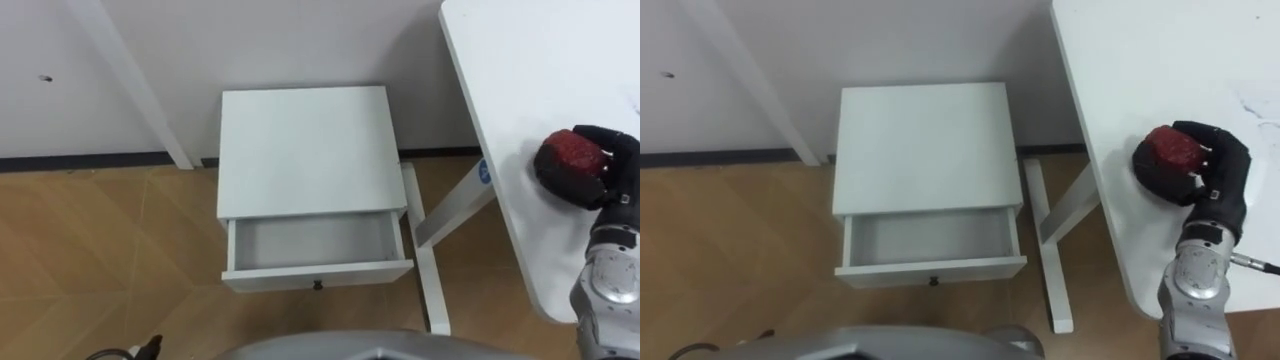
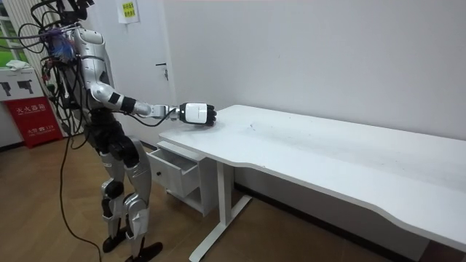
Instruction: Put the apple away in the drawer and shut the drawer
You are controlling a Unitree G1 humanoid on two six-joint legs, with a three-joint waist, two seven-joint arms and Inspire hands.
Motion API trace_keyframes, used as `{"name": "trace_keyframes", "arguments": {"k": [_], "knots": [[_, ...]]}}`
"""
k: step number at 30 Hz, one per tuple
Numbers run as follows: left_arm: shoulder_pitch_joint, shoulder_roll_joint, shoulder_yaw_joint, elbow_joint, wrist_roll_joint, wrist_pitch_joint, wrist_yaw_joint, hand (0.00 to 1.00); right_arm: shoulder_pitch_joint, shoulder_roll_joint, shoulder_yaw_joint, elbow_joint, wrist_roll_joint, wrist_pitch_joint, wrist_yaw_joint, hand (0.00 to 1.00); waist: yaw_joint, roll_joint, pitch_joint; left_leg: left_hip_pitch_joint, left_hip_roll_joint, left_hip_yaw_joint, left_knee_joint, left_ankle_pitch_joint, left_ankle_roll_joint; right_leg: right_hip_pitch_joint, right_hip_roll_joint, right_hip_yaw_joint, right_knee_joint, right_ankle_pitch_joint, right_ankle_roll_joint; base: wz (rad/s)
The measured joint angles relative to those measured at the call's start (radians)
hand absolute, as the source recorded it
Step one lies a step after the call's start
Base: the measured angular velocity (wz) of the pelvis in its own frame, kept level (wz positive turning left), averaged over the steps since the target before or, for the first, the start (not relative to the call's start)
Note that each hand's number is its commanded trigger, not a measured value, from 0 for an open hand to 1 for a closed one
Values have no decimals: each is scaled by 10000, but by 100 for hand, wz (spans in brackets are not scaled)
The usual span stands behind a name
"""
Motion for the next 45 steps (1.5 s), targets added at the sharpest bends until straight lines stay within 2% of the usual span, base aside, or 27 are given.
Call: {"name": "trace_keyframes", "arguments": {"k": [15,20,29,38,42,45], "knots": [[-139,0,-155,56,-5,35,-123,0,-149,7,48,-69,39,-24,232,100,-3,133,6,-81,49,-10,4,4,-20,-46,47,-65,-53,34,-53,0],[-189,0,-233,51,-2,201,-197,0,-152,8,152,-370,53,233,642,100,-4,125,9,-113,58,-5,-21,10,-42,-75,65,-62,-63,56,-83,0],[-328,-1,-258,146,0,224,-292,0,-192,6,1023,-1107,-1,482,1781,100,48,33,17,-216,70,-28,21,25,-66,-169,79,-68,-53,73,-104,0],[-844,29,-574,145,204,223,-292,0,-214,13,1615,-1534,-788,597,2505,100,155,-39,29,-375,99,-123,130,26,-71,-224,89,-188,-77,93,-124,3],[-1024,40,-708,145,202,214,-300,0,-215,8,2571,-1580,-1003,816,3372,100,321,-14,50,-490,83,-280,185,29,-76,-220,72,-384,-115,99,-130,12],[-1133,43,-756,147,202,204,-404,0,-212,10,3166,-1579,-1405,923,3957,100,548,62,113,-587,70,-336,273,30,-75,-208,67,-460,-249,144,-120,10]]}}
